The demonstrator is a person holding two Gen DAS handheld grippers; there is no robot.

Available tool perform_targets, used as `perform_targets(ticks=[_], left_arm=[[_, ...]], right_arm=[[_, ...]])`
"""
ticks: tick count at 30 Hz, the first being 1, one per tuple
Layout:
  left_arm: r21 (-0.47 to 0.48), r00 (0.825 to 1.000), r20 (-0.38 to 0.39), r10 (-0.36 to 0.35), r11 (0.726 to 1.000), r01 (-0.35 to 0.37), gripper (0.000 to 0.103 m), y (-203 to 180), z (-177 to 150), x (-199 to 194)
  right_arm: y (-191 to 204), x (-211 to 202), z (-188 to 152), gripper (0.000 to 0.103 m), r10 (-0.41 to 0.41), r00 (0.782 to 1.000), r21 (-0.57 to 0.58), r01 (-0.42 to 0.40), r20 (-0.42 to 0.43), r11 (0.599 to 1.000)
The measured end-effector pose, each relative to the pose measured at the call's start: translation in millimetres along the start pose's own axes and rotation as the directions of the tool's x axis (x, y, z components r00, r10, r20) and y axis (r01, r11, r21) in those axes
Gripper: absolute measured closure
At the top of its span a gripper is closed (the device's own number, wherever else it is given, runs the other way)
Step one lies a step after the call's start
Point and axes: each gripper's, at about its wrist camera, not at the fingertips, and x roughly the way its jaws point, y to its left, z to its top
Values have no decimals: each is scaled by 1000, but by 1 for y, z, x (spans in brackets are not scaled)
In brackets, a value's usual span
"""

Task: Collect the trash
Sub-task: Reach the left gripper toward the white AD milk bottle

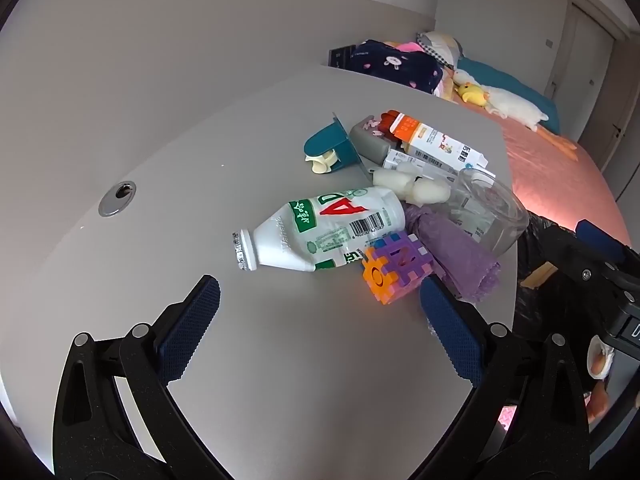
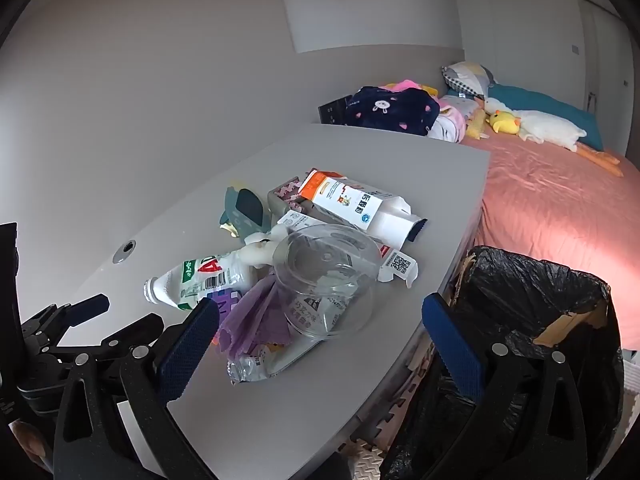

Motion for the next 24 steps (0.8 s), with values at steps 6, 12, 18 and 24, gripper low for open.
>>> perform_targets(ticks=[6, 12, 18, 24], left_arm=[[-1, 1000, 0, 0, 1000, 0, 6, -1, 0, 0], [-1, 1000, -2, -1, 1000, 1, 6, -1, 0, 0], [-1, 1000, -1, -3, 1000, 3, 6, -1, -1, -1], [-2, 1000, -2, -3, 1000, 3, 6, -1, 0, 0]], right_arm=[[-1, 1, 0, 2, 1, 1000, 2, -1, -3, 1000], [-1, 2, -2, 2, -7, 1000, 2, 7, -7, 1000], [0, 2, -1, 2, 3, 1000, -3, -4, -12, 1000], [2, 1, -1, 2, 7, 1000, -6, -7, -16, 1000]])
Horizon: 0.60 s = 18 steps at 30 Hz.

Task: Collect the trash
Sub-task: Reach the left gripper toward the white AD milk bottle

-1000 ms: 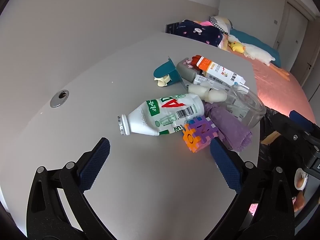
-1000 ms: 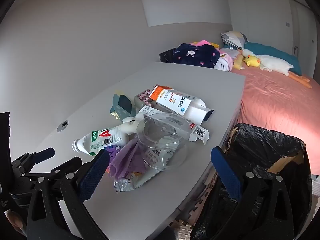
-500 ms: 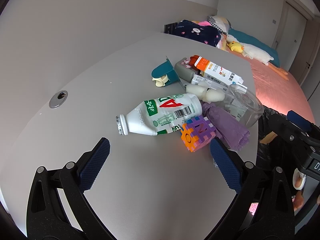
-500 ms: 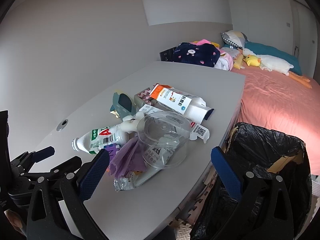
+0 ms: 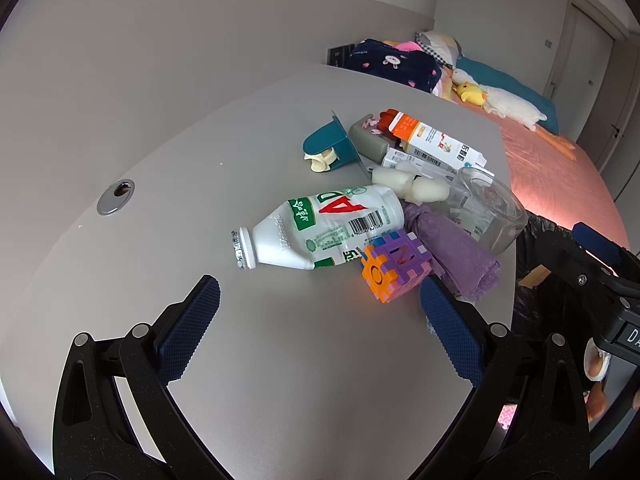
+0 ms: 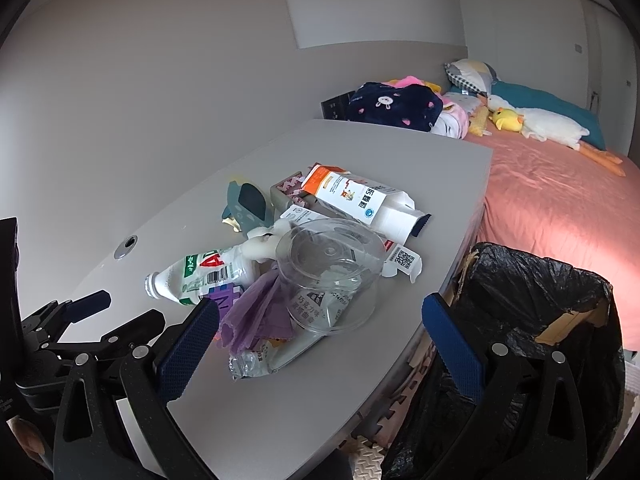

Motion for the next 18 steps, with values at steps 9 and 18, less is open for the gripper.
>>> perform_targets(ticks=[9, 18], left_arm=[[1, 1000, 0, -2, 1000, 2, 6, -1, -1, 0], [-1, 1000, 0, -8, 1000, 8, 6, -2, -3, 0]], right_arm=[[0, 0, 0, 2, 0, 1000, 2, 0, -2, 1000], [0, 1, 0, 2, 0, 1000, 3, 0, -2, 1000]])
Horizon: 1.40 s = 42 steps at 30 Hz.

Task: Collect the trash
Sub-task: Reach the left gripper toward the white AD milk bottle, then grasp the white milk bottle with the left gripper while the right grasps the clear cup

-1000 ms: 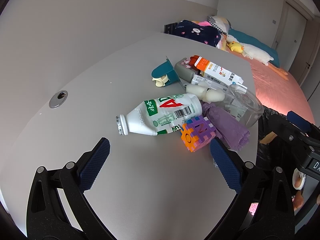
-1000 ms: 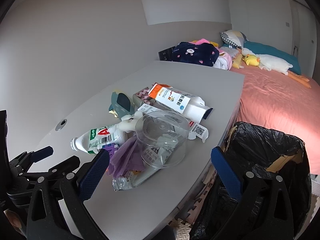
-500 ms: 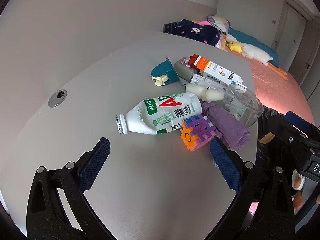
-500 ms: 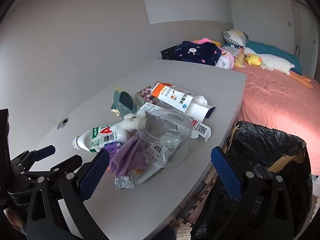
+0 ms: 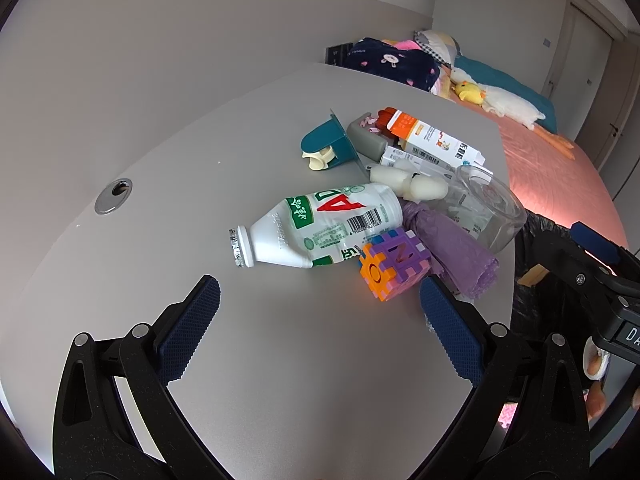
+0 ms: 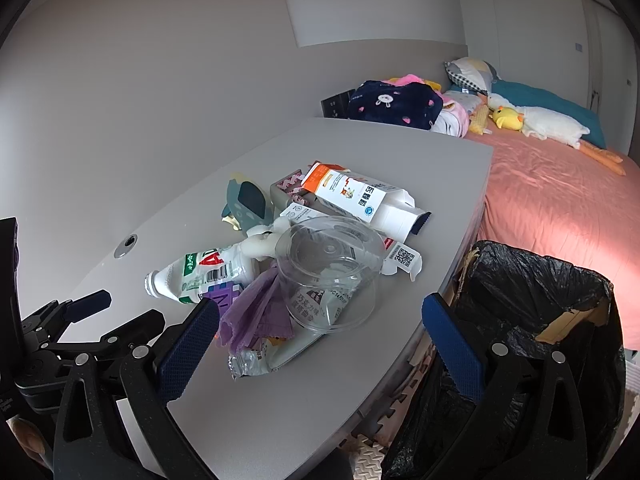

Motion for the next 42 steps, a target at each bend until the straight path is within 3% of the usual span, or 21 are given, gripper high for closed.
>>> perform_targets(ticks=[16, 32, 42], left_arm=[[-6, 1000, -14, -12, 1000, 12, 6, 8, 0, 4], [8, 998, -59, 28, 1000, -28, 6, 33, 16, 37], [211, 996, -69, 65, 976, -49, 6, 24, 29, 62]], right_arm=[[0, 3, -2, 2, 7, 1000, 2, -7, -8, 1000], [-15, 42, 1, 2, 29, 997, 75, -23, -74, 997], [-14, 68, 9, 2, 26, 995, 89, -18, -95, 996]])
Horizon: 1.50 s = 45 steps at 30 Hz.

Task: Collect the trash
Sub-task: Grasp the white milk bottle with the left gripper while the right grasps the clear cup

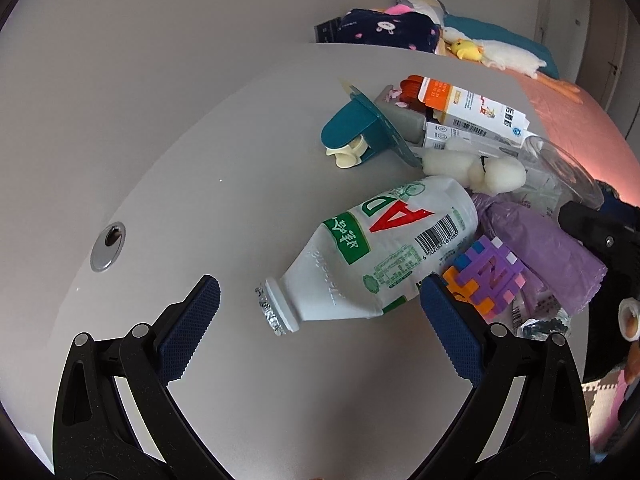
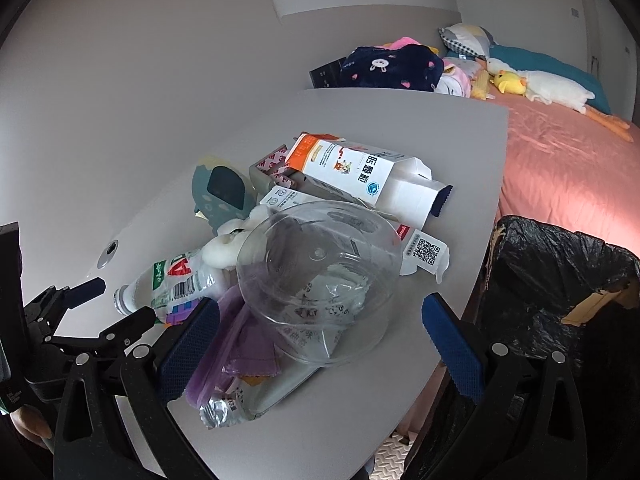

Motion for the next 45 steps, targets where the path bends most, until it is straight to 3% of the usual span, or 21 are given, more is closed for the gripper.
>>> perform_targets(ticks=[14, 16, 17, 20, 22, 23, 27, 31, 43, 45], left_arm=[[161, 999, -43, -28, 986, 35, 6, -9, 21, 36], [168, 998, -55, -31, 985, 40, 6, -9, 22, 42], [162, 997, -65, -32, 986, 42, 6, -8, 23, 45], [113, 996, -75, -49, 992, 57, 7, 0, 25, 51], [81, 996, -68, -54, 995, 60, 14, 5, 25, 52], [66, 996, -63, -60, 996, 64, 21, 8, 24, 51], [-4, 997, -36, -73, 997, 73, 24, 18, 19, 45], [-53, 999, 11, -38, 998, 39, 25, 24, 14, 31], [-98, 993, 121, 10, 995, 2, 31, 29, 19, -13], [-99, 992, 130, 7, 995, 6, 40, 27, 19, -19]], right_arm=[[4, 26, 10, 2, -52, 999, -8, 52, 0, 999], [4, 28, 10, 9, -52, 999, -11, 51, -6, 999], [3, 29, 9, 17, -47, 999, -7, 47, -10, 999], [-1, 28, 8, 17, -40, 999, 11, 40, -6, 999], [-2, 27, 8, 17, -40, 999, 9, 40, -4, 999], [-2, 26, 7, 17, -40, 999, 9, 40, -1, 999], [2, 17, 7, 17, -40, 999, 0, 40, 28, 999], [6, 6, 8, 17, -40, 997, -11, 41, 59, 999], [12, -28, 7, 17, -16, 992, -17, 19, 123, 1000], [11, -35, 7, 17, -11, 991, -16, 13, 136, 1000]])
